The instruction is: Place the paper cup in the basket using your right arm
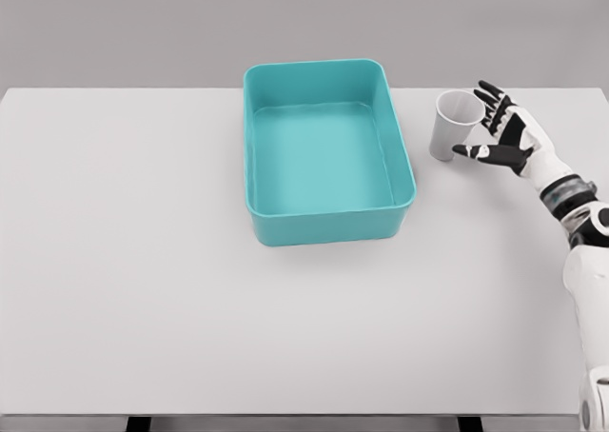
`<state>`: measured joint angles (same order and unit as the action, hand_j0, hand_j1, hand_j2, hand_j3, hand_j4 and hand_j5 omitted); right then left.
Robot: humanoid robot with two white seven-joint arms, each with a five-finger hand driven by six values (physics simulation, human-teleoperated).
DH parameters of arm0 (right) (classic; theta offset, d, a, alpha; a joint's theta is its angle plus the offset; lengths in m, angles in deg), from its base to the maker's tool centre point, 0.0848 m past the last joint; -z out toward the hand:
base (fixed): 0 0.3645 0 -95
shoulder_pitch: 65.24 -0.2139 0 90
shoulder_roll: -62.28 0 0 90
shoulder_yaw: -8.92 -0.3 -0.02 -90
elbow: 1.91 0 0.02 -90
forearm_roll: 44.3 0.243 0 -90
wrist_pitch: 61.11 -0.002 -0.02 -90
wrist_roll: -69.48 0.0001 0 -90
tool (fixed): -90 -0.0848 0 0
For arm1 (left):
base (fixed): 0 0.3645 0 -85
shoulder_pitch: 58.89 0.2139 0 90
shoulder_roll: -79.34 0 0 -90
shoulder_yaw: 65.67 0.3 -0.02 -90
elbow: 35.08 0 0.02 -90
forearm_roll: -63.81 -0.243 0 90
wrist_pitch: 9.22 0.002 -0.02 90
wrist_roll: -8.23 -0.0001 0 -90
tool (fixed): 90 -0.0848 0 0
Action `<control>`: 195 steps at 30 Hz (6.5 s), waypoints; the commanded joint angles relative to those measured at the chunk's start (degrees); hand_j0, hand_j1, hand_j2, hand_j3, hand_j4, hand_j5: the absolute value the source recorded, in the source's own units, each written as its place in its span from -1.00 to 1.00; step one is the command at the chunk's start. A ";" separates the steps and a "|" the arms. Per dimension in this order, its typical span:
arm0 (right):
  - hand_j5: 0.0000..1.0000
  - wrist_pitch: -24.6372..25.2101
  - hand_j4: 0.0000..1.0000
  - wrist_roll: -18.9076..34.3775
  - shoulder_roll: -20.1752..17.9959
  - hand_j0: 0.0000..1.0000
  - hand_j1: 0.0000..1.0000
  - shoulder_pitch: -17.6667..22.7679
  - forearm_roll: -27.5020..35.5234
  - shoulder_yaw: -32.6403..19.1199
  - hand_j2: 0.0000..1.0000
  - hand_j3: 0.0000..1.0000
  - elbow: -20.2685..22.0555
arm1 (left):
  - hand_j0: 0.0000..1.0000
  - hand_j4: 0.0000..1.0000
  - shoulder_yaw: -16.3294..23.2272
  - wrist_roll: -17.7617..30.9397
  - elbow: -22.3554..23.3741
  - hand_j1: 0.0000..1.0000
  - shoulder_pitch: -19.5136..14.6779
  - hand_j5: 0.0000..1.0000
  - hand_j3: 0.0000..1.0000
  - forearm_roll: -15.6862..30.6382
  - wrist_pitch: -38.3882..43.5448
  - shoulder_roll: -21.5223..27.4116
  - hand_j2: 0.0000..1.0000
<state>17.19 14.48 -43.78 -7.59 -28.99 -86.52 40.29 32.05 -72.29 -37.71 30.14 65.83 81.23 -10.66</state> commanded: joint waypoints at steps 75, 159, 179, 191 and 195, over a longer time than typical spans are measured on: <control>0.20 -1.14 0.20 0.00 1.03 0.20 0.20 -0.70 -0.54 1.75 0.20 0.20 0.87 | 1.00 1.00 -0.07 0.01 0.00 1.00 0.00 1.00 1.00 0.01 -0.02 0.00 1.00; 0.21 -0.35 0.21 0.00 0.15 0.21 0.21 -0.09 -16.19 18.62 0.21 0.21 36.73 | 1.00 1.00 0.01 0.01 0.00 1.00 -0.09 1.00 1.00 0.01 -0.02 0.00 1.00; 0.21 4.57 0.21 0.00 -0.81 0.21 0.21 -2.90 -29.37 26.53 0.21 0.21 36.90 | 1.00 1.00 0.01 0.01 0.00 1.00 0.00 1.00 1.00 0.01 -0.02 0.00 1.00; 0.55 8.18 0.55 0.00 -1.61 0.55 0.55 -5.45 -35.26 31.54 0.55 0.55 36.90 | 1.00 1.00 0.01 0.01 0.00 1.00 0.00 1.00 1.00 0.01 -0.02 0.00 1.00; 0.80 8.18 0.80 0.00 -1.61 0.80 0.80 -5.54 -36.05 31.45 0.80 0.80 36.90 | 1.00 1.00 0.01 0.01 0.00 1.00 0.00 1.00 1.00 0.01 -0.02 0.00 1.00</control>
<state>25.30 14.51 -45.34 -13.21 -64.69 -55.07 77.16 32.02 -72.29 -37.72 30.14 65.83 81.22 -10.66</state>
